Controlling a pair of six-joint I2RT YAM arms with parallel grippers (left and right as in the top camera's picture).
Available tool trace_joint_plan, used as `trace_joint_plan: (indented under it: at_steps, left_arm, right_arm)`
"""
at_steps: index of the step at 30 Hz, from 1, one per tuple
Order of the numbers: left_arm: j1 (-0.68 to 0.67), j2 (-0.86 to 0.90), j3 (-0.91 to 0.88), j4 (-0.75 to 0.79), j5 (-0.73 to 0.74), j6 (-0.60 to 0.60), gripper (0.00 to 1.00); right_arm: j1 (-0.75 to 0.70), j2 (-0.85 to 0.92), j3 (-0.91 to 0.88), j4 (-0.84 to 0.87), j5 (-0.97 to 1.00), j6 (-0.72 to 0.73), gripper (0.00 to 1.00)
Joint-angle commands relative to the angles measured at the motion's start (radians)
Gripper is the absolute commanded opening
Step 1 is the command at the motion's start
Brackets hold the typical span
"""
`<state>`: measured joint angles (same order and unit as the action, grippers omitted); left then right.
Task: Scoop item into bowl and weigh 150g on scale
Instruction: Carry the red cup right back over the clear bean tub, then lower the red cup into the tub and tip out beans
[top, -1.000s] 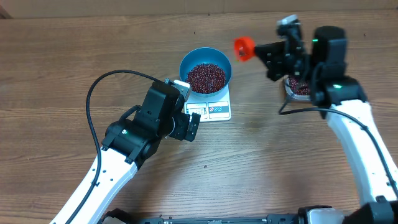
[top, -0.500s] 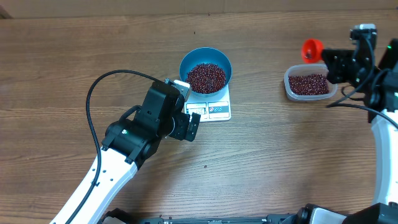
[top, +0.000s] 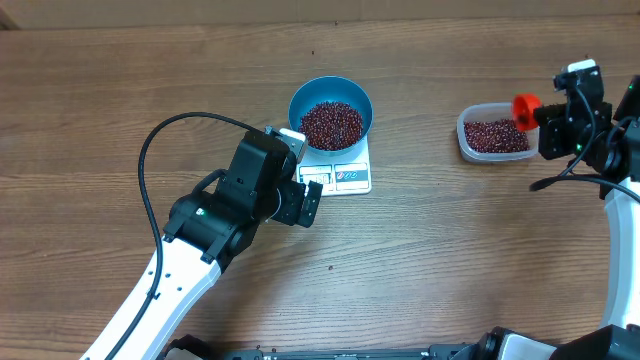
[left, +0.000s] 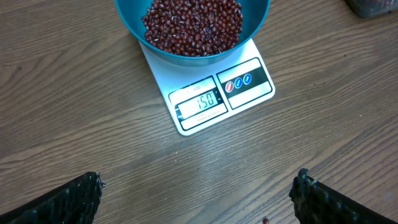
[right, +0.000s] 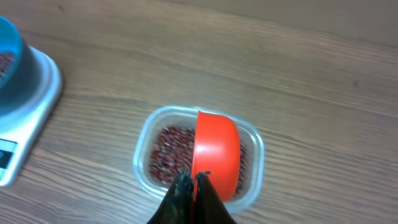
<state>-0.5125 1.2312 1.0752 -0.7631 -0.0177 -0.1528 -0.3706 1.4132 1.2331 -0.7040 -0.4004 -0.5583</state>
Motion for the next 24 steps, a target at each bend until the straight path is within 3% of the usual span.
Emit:
trace_joint_plan:
  at_steps: [1,11,19,24]
  left_arm:
    - [0.002,0.001,0.023,0.004,0.010,0.019,0.99]
    - [0.002,0.001,0.023,0.004,0.010,0.019,1.00]
    - [0.002,0.001,0.023,0.004,0.010,0.019,0.99]
    - [0.002,0.001,0.023,0.004,0.010,0.019,1.00]
  right_arm:
    - [0.007,0.018,0.003,-0.020,0.104,-0.085,0.04]
    - [0.090,0.147,0.002,-0.011,0.145,-0.125,0.04]
    - [0.181,0.195,0.002,0.027,0.368,-0.127,0.04]
    - [0.162,0.200,0.002,0.123,0.349,0.176,0.04]
